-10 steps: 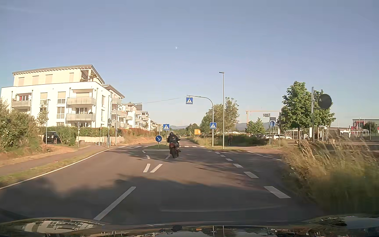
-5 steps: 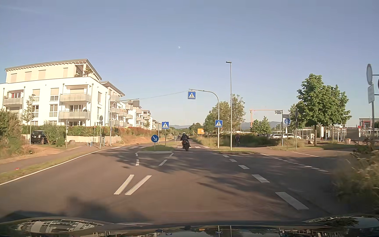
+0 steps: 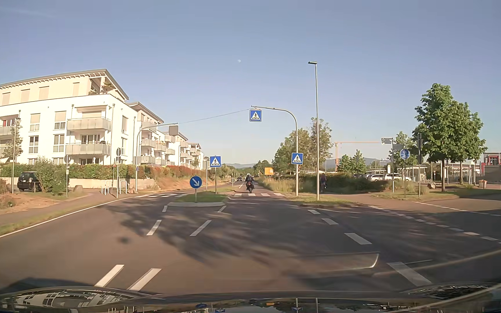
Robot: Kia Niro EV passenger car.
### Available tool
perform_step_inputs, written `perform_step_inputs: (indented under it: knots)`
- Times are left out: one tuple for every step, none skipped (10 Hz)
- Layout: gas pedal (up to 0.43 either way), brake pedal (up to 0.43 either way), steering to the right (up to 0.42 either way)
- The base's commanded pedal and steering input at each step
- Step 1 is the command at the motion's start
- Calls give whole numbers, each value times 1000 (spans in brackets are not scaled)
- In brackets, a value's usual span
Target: Follow the waypoints while adhering to traffic rules and regulations
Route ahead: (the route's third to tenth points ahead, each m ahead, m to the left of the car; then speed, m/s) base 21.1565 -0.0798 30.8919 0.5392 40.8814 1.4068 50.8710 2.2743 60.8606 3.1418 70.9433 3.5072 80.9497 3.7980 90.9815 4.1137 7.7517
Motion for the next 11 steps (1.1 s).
perform_step_inputs:
  knots:
    - [0,140,-9]
    - [0,152,-7]
    - [0,152,-7]
    - [0,152,-5]
    - [0,152,-5]
    - [0,152,-5]
    - [0,152,-5]
    - [0,152,-4]
    - [0,152,-3]
    - [0,152,-4]
    - [0,177,-4]
